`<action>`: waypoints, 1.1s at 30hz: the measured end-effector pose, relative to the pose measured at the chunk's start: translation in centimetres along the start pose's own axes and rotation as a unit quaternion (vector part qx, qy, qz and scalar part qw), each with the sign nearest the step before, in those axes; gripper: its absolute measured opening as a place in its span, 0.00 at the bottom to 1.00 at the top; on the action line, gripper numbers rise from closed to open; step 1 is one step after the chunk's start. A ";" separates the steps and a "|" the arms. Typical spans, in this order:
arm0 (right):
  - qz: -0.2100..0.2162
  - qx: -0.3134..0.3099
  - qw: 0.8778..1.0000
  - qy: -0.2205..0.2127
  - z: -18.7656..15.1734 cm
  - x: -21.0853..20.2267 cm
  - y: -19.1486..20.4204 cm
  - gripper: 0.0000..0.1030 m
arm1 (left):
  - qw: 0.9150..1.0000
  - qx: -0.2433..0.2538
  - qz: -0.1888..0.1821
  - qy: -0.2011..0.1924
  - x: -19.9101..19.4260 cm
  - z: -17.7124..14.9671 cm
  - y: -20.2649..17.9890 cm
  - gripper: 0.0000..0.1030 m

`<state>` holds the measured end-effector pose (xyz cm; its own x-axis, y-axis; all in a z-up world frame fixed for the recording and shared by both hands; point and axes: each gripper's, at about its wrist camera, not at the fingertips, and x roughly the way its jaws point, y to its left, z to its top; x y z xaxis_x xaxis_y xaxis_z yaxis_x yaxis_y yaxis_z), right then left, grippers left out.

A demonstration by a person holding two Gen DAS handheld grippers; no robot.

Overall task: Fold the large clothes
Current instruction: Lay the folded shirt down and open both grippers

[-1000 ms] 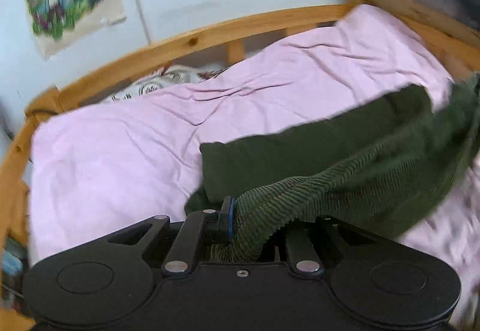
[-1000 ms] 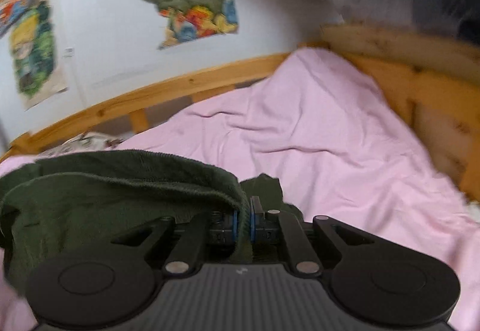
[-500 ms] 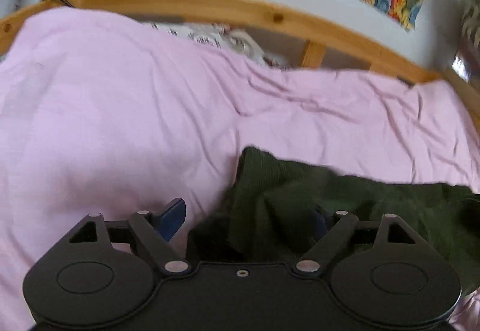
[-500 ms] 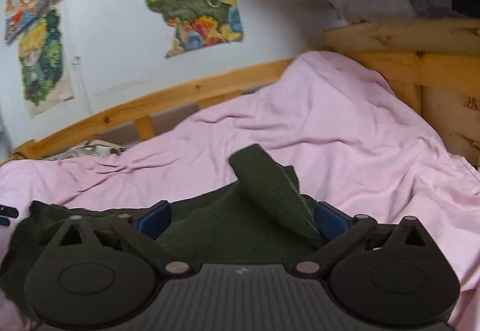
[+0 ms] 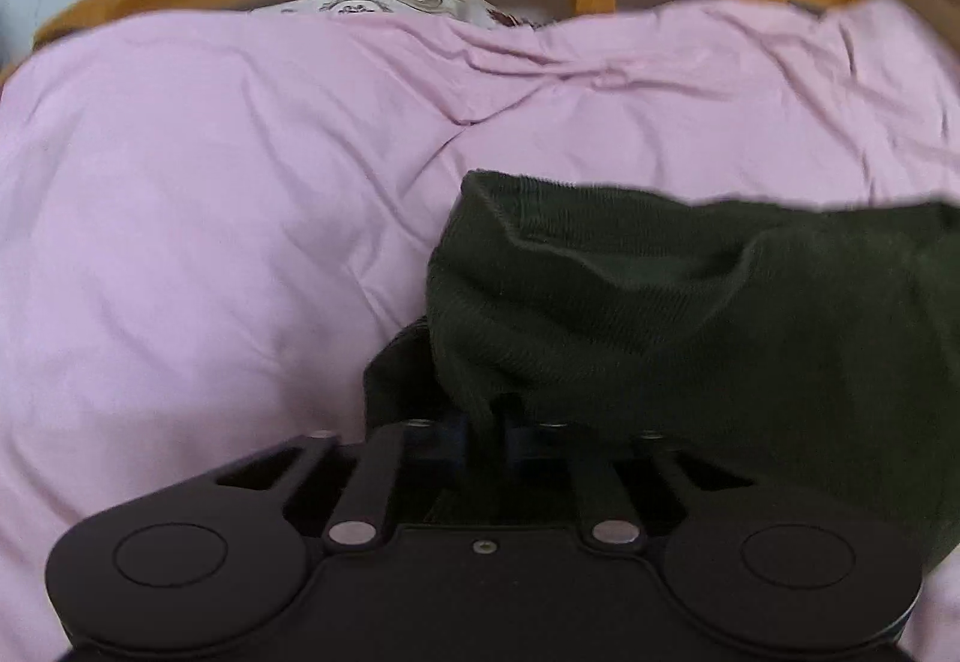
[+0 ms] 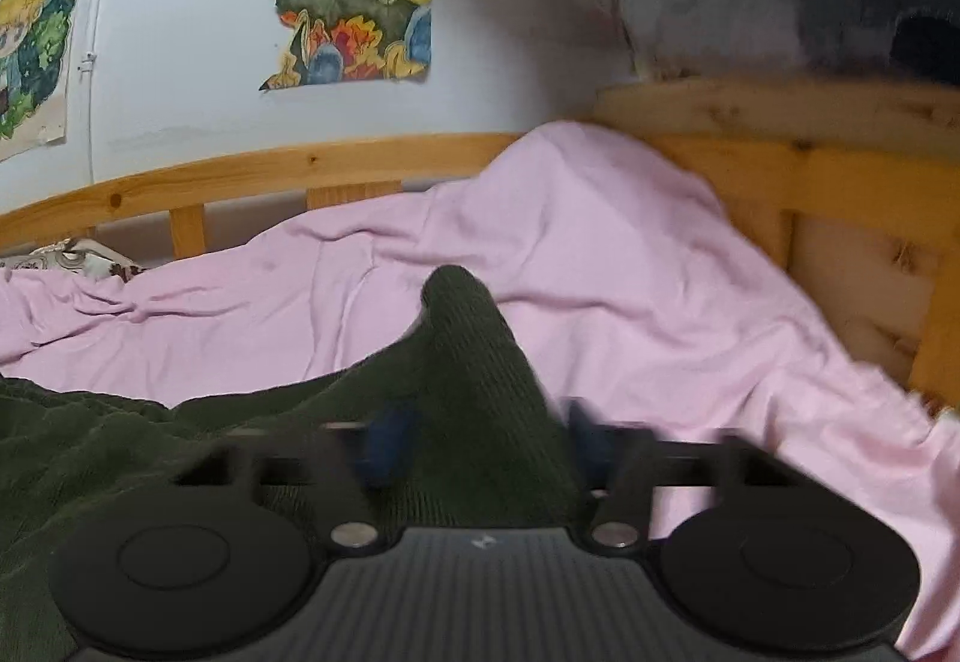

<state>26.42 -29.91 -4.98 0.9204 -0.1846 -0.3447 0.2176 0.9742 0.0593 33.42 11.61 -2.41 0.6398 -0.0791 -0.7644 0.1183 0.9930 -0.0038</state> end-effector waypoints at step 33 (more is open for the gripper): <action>-0.164 -0.195 0.966 -0.032 -2.7 1.9 8.5 0.78 | 0.994 -0.042 0.072 -0.065 2.3 1.1 0.9 0.89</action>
<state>29.16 -21.67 -7.68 0.8436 -0.4873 -0.2257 0.3734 0.8343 -0.4057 35.87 12.25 -3.45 0.7386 0.0593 -0.6716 -0.0419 0.9982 0.0421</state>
